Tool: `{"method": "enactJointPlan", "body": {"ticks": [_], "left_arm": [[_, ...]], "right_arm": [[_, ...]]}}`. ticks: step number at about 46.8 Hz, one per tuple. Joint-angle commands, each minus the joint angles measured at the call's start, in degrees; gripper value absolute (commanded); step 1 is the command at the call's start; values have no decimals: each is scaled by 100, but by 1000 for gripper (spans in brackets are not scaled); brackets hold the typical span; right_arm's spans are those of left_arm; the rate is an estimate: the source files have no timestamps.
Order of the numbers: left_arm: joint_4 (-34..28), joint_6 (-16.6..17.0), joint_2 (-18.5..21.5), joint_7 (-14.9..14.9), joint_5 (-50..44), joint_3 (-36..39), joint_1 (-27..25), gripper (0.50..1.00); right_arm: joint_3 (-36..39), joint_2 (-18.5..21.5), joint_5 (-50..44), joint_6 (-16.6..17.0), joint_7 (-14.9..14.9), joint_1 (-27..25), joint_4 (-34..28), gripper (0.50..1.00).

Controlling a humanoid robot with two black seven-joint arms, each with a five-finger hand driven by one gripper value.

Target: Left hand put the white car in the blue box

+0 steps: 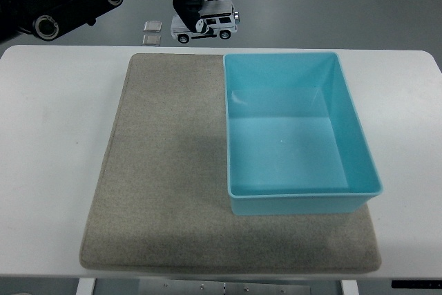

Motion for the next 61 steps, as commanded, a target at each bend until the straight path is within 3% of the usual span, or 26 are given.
{"method": "enactJointPlan", "body": {"ticks": [1,15,39,61], "left_arm": [[-307,31,-1,1,6,-7,0,500],[-878,146,-220,-52,14,-254,53,500],[-562,128,-1011,-52,102,-192,475,500],[-386,137,-1223,-61,234,-96,888,508]], "right_arm": [[-4,0,0,0,0,0,0,936],[5,0,0,0,0,0,0,936],[5,0,0,0,0,0,0,936],[-4,0,0,0,0,0,0,936]]}}
